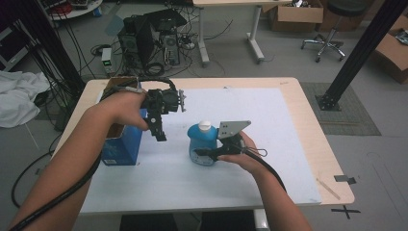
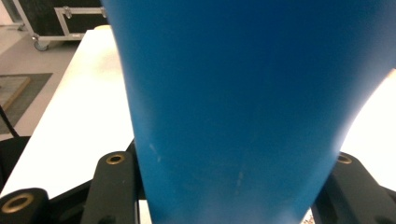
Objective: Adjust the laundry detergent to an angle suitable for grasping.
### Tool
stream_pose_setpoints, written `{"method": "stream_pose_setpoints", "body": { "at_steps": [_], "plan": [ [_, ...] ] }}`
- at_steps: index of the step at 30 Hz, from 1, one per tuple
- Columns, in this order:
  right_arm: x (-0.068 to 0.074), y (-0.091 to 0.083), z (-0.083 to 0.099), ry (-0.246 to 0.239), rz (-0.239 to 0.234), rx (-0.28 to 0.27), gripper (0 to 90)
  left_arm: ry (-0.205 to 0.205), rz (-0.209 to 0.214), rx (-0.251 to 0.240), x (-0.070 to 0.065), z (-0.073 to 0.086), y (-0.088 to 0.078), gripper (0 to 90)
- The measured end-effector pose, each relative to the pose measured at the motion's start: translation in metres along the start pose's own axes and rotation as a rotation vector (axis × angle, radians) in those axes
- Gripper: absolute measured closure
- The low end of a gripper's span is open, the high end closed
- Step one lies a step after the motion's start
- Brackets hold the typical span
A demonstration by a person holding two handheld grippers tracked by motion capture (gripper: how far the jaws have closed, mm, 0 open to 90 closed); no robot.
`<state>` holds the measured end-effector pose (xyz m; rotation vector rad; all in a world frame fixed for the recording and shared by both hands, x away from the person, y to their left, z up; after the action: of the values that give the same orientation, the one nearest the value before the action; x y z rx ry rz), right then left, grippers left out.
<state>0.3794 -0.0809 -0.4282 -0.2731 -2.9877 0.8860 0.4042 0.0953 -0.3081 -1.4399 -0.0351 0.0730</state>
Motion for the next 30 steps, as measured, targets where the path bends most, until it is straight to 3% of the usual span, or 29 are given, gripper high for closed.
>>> {"method": "stream_pose_setpoints", "body": {
  "at_steps": [9,19,30],
  "plan": [
    [0.0042,0.0104,0.0049,0.007,-0.021,-0.004,45.5,0.001,-0.002,-0.003,-0.0005,0.0000,-0.0011,0.1],
    [0.0041,0.0105,0.0080,0.024,-0.023,-0.039,44.9,0.002,-0.003,-0.003,-0.0011,-0.0007,-0.0006,0.1],
    [0.0051,0.0108,0.0080,0.032,-0.019,-0.036,43.9,0.006,-0.008,-0.005,-0.0011,-0.0022,-0.0011,0.1]
  ]
}}
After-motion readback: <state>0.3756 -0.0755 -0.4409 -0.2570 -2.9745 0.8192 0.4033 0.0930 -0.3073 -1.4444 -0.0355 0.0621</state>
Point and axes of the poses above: each handheld gripper's, and its own axes: y roughly forward along the jaws, z roughly out of its underside, x roughly to its left, the point moved 5 cm from there along y, roughly forward along the jaws, and after that the axes turned 10 degrees about x, right-handed, at the moved point
